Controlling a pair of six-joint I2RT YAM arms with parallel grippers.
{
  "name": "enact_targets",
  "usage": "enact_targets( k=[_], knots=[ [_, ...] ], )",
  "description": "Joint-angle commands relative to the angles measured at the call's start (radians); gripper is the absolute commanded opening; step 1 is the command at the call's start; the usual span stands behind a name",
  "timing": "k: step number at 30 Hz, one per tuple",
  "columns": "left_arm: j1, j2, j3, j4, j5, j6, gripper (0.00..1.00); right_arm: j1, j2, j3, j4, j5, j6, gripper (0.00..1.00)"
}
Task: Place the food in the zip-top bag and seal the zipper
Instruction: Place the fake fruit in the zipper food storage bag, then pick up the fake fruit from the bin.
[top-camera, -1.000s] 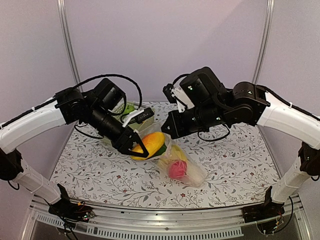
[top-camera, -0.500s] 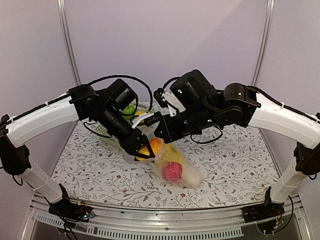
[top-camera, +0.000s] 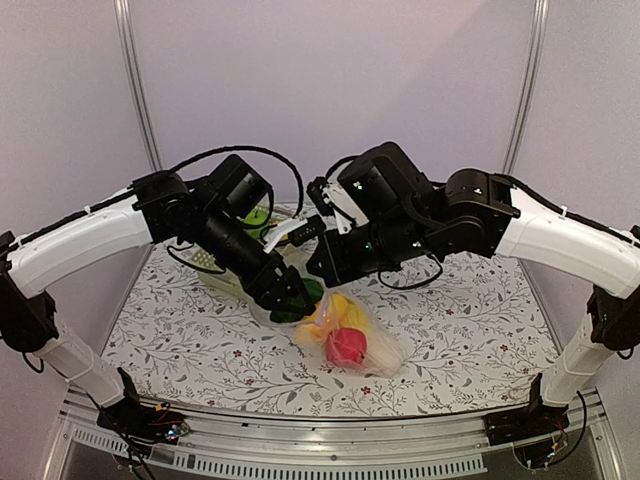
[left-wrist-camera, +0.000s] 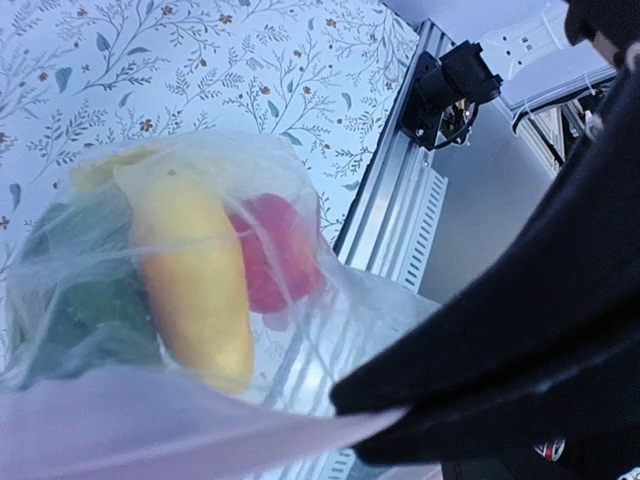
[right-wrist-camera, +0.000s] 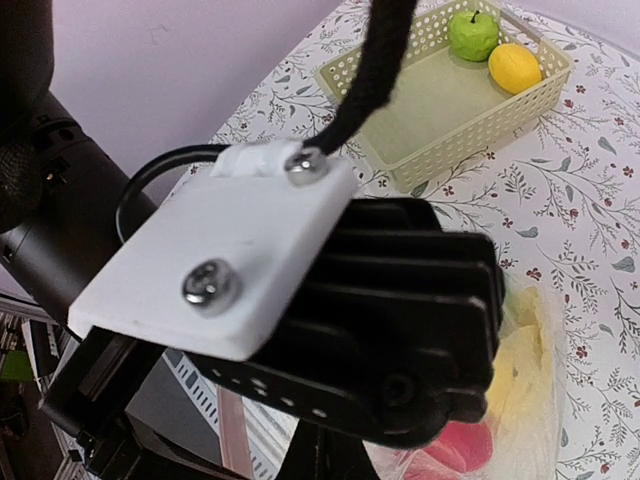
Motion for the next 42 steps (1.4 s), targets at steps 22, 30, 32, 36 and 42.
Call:
enact_targets(
  k=[22,30,32,36,42],
  knots=[
    [0.267,-0.357,-0.196,0.27,-0.331,-0.278,0.96,0.007,-0.147,-0.143,0.092,0.198,0.066,0.0],
    [0.463,-0.149,-0.242,0.435,-0.408,-0.378,0.95,0.008,-0.176,-0.169,0.089,0.24,0.087,0.0],
    [0.492,-0.073,-0.225,0.47,-0.418,-0.388,0.92,0.008,-0.18,-0.176,0.089,0.248,0.098,0.0],
    [0.533,0.089,-0.157,0.497,-0.483,-0.407,0.84,0.007,-0.18,-0.178,0.089,0.256,0.104,0.0],
    [0.546,0.307,-0.037,0.525,-0.591,-0.381,0.79,-0.001,-0.177,-0.166,0.085,0.26,0.099,0.0]
  ],
)
